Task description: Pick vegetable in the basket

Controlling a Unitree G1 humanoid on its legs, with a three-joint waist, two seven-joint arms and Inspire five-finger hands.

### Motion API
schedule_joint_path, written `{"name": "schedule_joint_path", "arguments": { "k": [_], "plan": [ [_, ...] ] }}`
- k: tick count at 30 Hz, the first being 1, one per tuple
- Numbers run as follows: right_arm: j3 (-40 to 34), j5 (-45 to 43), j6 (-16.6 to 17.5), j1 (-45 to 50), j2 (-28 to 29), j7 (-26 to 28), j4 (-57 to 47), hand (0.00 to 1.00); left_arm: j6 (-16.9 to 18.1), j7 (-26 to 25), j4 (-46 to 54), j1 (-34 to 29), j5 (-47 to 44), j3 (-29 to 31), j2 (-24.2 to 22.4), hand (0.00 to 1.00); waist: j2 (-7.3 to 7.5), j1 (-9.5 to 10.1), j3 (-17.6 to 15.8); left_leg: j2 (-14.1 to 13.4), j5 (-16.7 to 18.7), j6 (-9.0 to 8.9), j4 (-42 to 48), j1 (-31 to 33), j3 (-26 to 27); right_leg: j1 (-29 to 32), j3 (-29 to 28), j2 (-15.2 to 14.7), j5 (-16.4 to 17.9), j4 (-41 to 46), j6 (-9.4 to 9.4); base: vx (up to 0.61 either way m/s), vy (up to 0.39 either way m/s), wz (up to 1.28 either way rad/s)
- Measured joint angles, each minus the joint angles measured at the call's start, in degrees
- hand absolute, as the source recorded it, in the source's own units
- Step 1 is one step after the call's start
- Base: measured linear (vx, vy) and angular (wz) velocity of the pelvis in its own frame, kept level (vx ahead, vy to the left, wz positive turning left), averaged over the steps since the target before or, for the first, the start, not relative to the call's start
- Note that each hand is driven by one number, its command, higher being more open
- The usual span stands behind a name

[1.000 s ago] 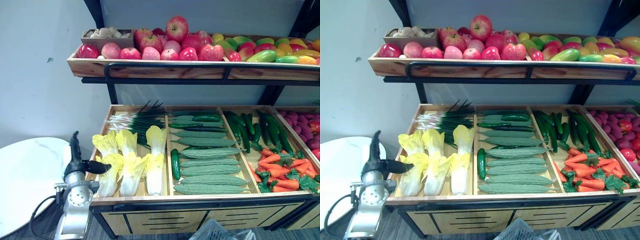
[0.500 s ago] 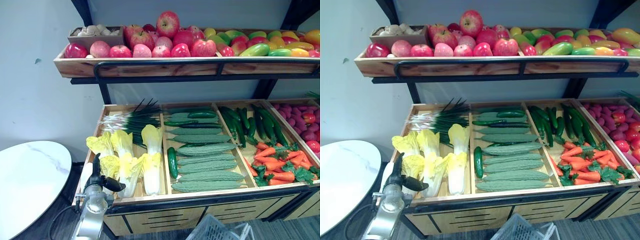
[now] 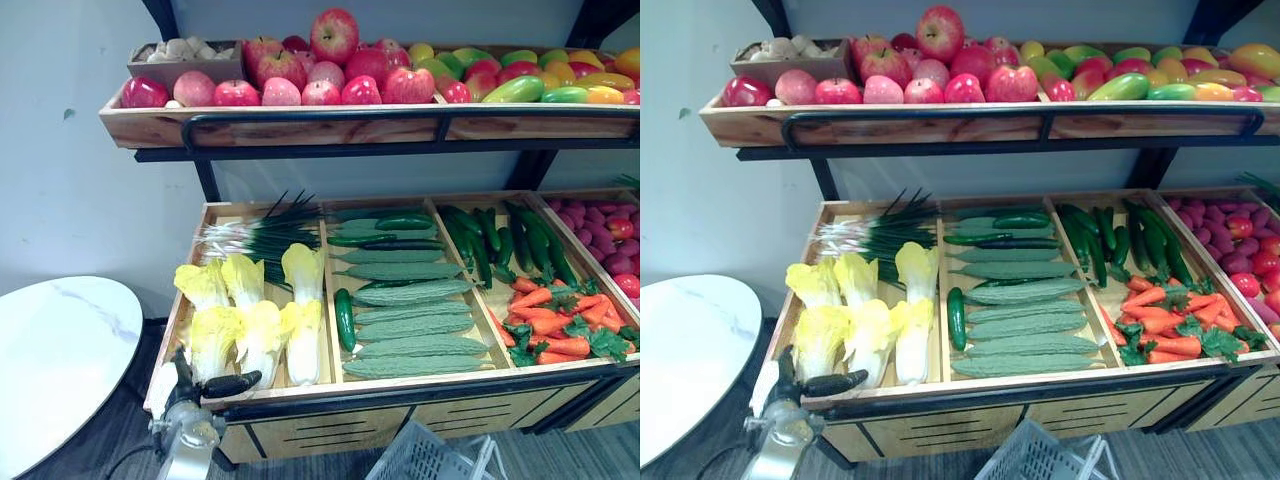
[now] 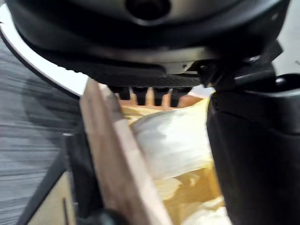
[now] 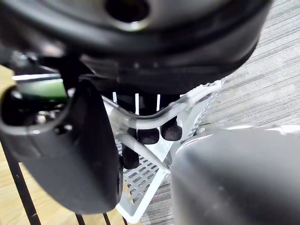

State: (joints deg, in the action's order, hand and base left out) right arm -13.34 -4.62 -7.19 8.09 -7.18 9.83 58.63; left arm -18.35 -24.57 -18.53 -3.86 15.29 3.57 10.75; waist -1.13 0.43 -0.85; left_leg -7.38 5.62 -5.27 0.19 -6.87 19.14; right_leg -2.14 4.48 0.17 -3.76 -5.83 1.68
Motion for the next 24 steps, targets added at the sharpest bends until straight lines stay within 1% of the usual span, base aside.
{"name": "schedule_joint_path", "arguments": {
  "k": [3, 6, 8, 9, 11, 13, 15, 18, 19, 21, 24],
  "plan": [
    [1.5, 0.0, 0.0, -0.2, -0.3, 0.0, -0.1, 0.00, 1.8, -1.7, -2.6, 0.1, -0.3, -0.1, -0.1, 1.00, -0.06, -0.68, -0.1, 0.2, 0.1, 0.13, 0.0, 0.0, -0.2, 0.0, 0.1, -0.1, 0.0, 0.0, 0.01, 0.00, 0.000, 0.01],
    [3.1, 0.0, 0.1, -0.4, -1.0, -0.1, -0.3, 0.00, 6.0, -3.9, -6.6, 0.7, -1.2, -0.7, -0.6, 1.00, -0.02, -0.79, -0.3, 0.3, 0.1, 0.21, 0.0, 0.0, -0.3, 0.0, 0.2, -0.3, 0.0, 0.0, 0.09, 0.00, 0.000, 0.00],
    [4.0, 0.0, 0.2, -0.5, -1.3, -0.1, -0.3, 0.00, 8.0, -4.4, -9.1, 1.0, -1.3, -1.0, -0.6, 1.00, -0.20, -0.80, -0.4, 0.4, 0.1, 0.24, 0.1, 0.1, -0.5, 0.0, 0.2, -0.4, 0.0, -0.1, 0.12, 0.00, 0.000, 0.00],
    [4.6, 0.0, 0.2, -0.6, -1.5, -0.1, -0.2, 0.00, 9.2, -4.8, -10.8, 1.5, -1.3, -1.2, -0.7, 0.00, -0.23, -0.81, -0.4, 0.4, 0.1, 0.25, 0.1, 0.2, -0.6, 0.1, 0.2, -0.4, 0.0, -0.1, 0.13, 0.00, 0.000, 0.00],
    [5.4, 0.0, 0.3, -0.6, -1.7, -0.1, -0.2, 0.00, 10.6, -5.1, -13.0, 2.3, -1.3, -1.7, -0.5, 0.00, -0.23, -0.81, -0.4, 0.4, 0.1, 0.25, 0.1, 0.2, -0.6, 0.1, 0.2, -0.4, 0.0, -0.1, 0.13, -0.03, -0.021, 0.00],
    [5.7, 0.0, 0.6, -0.8, -2.0, -0.1, 0.4, 0.00, 12.3, -5.2, -16.2, 3.7, -1.3, -2.5, 0.6, 0.00, -0.30, -0.81, -0.4, 0.4, 0.1, 0.26, 0.1, 0.3, -0.7, 0.2, 0.1, -0.3, 0.0, -0.1, 0.13, -0.04, -0.023, 0.00],
    [5.8, 0.0, 0.7, -1.1, -2.2, -0.1, 0.8, 0.00, 13.1, -5.1, -17.8, 4.5, -1.3, -2.5, 1.0, 0.00, -0.29, -0.82, -0.4, 0.4, 0.1, 0.28, 0.2, 0.5, -0.8, 0.3, 0.0, -0.4, -0.1, -0.1, 0.16, -0.04, -0.018, 0.02],
    [6.0, 0.2, 0.8, -1.7, -2.4, 0.0, 1.3, 0.00, 14.7, -4.8, -19.9, 6.2, -4.0, -2.4, 2.4, 0.00, -0.28, -0.86, -0.4, 0.6, 0.1, 0.34, 0.5, 1.5, -0.9, 1.1, -0.2, -0.5, -0.4, -0.1, 0.24, -0.04, -0.015, -0.01],
    [6.0, 0.3, 0.8, -1.9, -2.5, 0.1, 1.5, 0.00, 15.1, -4.3, -21.0, 7.2, -6.1, -2.3, 3.0, 0.00, -0.24, -0.87, -0.4, 0.7, 0.1, 0.37, 0.5, 1.6, -0.9, 1.2, -0.2, -0.6, -0.5, -0.1, 0.29, -0.03, -0.013, -0.02],
    [6.0, 0.6, 0.9, -2.5, -2.6, 0.3, 2.4, 0.00, 15.3, -3.6, -22.6, 8.3, -7.8, -2.3, 3.9, 0.00, -0.12, -1.20, -0.4, 0.8, 0.1, 0.42, 0.5, 1.6, -0.9, 1.2, -0.2, -0.7, -0.6, -0.1, 0.39, 0.00, 0.000, 0.00],
    [6.0, 1.3, 1.1, -3.2, -2.4, 0.8, 2.6, 0.00, 15.3, -2.7, -26.4, 10.4, -8.7, -2.3, 5.6, 0.00, 0.40, -2.32, -0.7, 1.2, 0.2, 0.62, 0.6, 1.6, -0.8, 1.3, -0.3, -1.0, -0.6, -0.1, 0.53, -0.01, 0.005, -0.03]
  ]
}}
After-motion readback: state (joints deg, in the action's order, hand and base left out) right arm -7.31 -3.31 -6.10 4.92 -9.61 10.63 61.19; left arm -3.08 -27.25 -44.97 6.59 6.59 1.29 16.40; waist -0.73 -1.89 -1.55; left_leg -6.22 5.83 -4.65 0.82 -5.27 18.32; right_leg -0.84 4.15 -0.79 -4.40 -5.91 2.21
